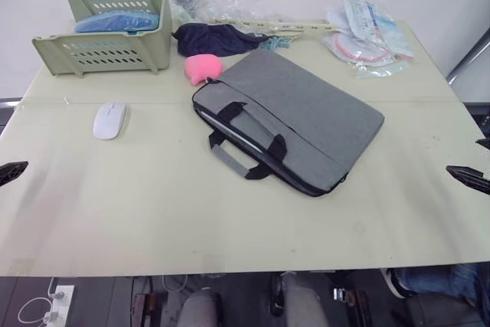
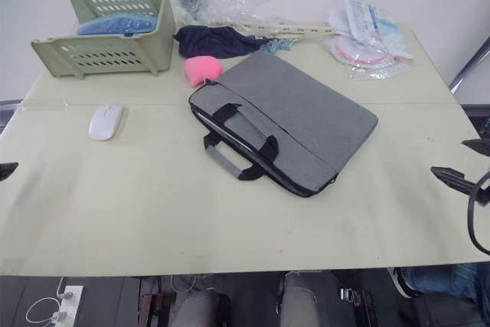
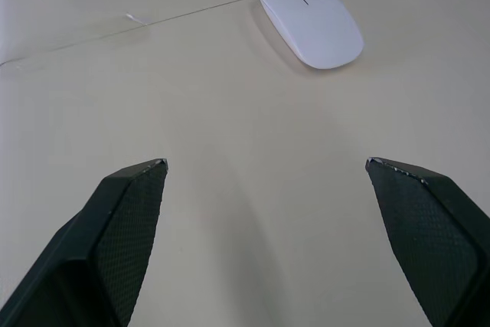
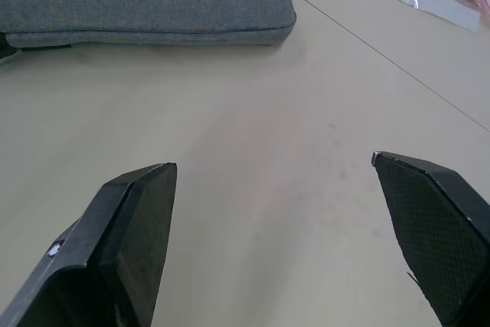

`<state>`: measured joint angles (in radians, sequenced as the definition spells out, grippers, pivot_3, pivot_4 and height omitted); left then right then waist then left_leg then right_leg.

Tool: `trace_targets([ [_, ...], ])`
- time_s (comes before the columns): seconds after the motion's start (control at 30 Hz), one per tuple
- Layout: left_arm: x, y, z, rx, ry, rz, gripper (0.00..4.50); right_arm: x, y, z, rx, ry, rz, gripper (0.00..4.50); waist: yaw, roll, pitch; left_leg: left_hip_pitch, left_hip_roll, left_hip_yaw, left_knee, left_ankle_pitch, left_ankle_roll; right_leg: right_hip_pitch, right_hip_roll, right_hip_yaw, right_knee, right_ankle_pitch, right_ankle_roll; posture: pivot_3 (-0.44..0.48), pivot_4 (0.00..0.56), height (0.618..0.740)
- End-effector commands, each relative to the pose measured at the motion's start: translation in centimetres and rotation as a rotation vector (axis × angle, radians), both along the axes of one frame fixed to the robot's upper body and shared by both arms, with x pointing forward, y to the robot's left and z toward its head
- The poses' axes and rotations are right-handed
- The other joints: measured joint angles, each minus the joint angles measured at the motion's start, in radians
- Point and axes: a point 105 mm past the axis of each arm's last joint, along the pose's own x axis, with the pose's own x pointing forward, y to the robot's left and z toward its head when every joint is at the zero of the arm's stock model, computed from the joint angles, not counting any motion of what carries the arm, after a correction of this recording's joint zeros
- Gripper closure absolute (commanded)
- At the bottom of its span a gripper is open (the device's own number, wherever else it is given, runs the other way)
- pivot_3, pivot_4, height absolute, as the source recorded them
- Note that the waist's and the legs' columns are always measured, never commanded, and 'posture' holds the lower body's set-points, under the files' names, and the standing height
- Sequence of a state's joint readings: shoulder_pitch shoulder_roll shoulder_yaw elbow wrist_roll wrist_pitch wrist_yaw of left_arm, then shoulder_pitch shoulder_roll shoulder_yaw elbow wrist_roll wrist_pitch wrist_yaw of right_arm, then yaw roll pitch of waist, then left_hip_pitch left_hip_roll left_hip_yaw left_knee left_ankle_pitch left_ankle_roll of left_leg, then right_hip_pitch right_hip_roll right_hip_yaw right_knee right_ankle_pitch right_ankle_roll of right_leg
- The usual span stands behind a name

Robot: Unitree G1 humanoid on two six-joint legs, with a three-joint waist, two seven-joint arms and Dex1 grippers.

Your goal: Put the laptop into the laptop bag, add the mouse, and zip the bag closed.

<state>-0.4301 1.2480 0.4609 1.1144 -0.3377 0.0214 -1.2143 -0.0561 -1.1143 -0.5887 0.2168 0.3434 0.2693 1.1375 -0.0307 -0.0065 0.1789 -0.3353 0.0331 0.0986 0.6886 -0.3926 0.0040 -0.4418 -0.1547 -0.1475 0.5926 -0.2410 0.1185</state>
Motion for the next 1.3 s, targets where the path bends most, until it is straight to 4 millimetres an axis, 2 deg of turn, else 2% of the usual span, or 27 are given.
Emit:
trace_targets([
  [0.03,-0.5,-0.1,0.7,-0.027,-0.070,-0.015,0.00,0.8,1.0,1.5,-0.012,-0.069,0.026,0.04,0.000,0.000,0.000,0.000,0.000,0.000,0.000,0.000,0.000,0.000,0.000,0.000,0.000,0.000,0.000,0.000,0.150,0.740],
  [0.23,-1.5,-1.3,-0.1,-0.060,-0.106,-0.053,0.00,2.6,3.9,2.1,0.017,-0.119,0.095,0.04,-0.004,0.000,0.000,0.000,0.001,0.001,0.001,0.000,0.000,-0.001,0.000,0.001,0.002,0.000,0.000,0.000,0.150,0.740],
  [0.43,-2.4,-2.7,-0.7,-0.088,-0.136,-0.049,0.00,3.9,8.6,2.4,0.071,-0.124,0.225,0.04,0.001,0.000,0.000,0.000,0.001,0.001,0.004,0.000,-0.001,-0.001,0.000,0.002,0.003,0.000,0.000,0.000,0.150,0.740],
  [0.67,-3.3,-5.0,-0.7,-0.118,-0.187,-0.061,0.00,4.3,16.4,4.0,0.141,-0.125,0.451,0.04,0.006,0.000,0.000,-0.001,0.004,0.001,0.009,-0.004,-0.002,-0.001,0.002,0.003,0.004,0.000,0.000,0.000,0.150,0.740],
  [0.73,-3.4,-5.4,-0.6,-0.124,-0.203,-0.054,0.00,4.2,19.5,4.6,0.189,-0.151,0.539,0.04,0.005,-0.001,-0.001,-0.002,0.004,0.000,0.010,-0.005,-0.001,-0.001,0.003,0.003,0.004,0.000,0.000,0.000,0.150,0.740],
  [0.83,-3.8,-6.1,-1.0,-0.125,-0.207,-0.044,0.00,3.4,24.2,6.3,0.289,-0.194,0.691,0.04,0.000,-0.001,-0.001,-0.001,0.005,0.001,0.010,-0.005,-0.002,-0.001,0.004,0.004,0.005,0.000,0.000,0.000,0.150,0.740],
  [0.9,-4.0,-6.4,-1.3,-0.131,-0.202,-0.036,0.00,2.4,26.0,7.0,0.324,-0.195,0.775,0.04,-0.001,-0.001,0.000,-0.001,0.006,0.002,0.010,-0.005,-0.002,-0.002,0.005,0.005,0.005,0.000,-0.001,0.000,0.150,0.740],
  [1.07,-4.2,-7.1,-1.2,-0.130,-0.207,-0.015,0.00,0.7,28.2,8.8,0.356,-0.254,0.894,0.04,0.008,-0.002,-0.001,-0.001,0.007,0.002,0.011,-0.008,-0.002,-0.003,0.006,0.004,0.005,0.000,-0.001,0.000,0.150,0.740],
  [1.3,-2.7,-9.5,-1.1,-0.169,-0.251,0.066,0.00,0.6,27.7,7.4,0.326,-0.223,0.856,0.04,0.009,-0.004,-0.003,-0.001,0.007,0.003,0.011,-0.009,-0.002,-0.002,0.005,0.004,0.004,0.000,-0.001,0.000,0.150,0.740],
])
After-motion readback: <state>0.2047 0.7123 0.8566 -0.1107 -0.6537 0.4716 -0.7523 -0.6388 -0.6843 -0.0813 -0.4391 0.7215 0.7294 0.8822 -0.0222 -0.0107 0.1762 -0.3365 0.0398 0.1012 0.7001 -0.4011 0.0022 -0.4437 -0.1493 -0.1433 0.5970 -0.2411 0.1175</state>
